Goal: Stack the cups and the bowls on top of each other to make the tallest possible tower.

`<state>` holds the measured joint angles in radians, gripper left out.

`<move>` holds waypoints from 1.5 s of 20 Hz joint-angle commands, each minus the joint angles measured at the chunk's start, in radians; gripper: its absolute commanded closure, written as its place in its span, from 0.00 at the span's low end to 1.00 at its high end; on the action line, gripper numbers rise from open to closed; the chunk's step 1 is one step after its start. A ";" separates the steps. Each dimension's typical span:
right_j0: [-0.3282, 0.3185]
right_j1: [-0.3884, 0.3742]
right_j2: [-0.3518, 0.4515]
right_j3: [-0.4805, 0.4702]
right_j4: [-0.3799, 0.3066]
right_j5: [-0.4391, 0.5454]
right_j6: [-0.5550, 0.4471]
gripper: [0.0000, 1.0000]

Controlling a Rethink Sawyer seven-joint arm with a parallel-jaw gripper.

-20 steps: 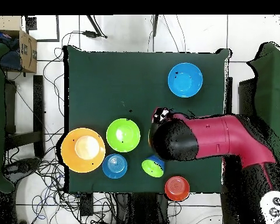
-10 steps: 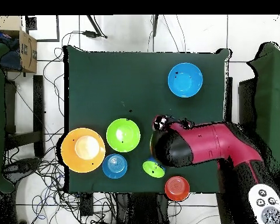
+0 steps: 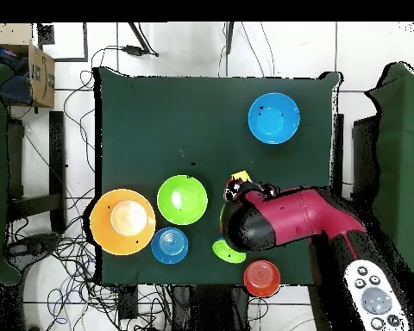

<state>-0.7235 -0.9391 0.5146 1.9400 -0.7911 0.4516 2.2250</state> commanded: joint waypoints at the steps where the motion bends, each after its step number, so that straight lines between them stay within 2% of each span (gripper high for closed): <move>1: 0.100 0.121 -0.138 0.010 -0.153 -0.124 0.113 0.00; 9: 0.267 0.261 -0.363 -0.086 -0.232 -0.306 0.208 0.00; 11: 0.293 0.285 -0.406 -0.106 -0.220 -0.343 0.202 0.00; 16: 0.324 0.339 -0.478 -0.137 -0.174 -0.417 0.152 0.00; 22: 0.277 0.337 -0.451 -0.144 -0.135 -0.411 0.070 0.00; 26: 0.292 0.394 -0.481 -0.180 -0.135 -0.459 0.076 0.00; 30: 0.332 0.486 -0.547 -0.252 -0.123 -0.535 0.089 0.00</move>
<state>-0.4306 -0.5920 -0.0013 1.8207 -0.9226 0.0103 2.2254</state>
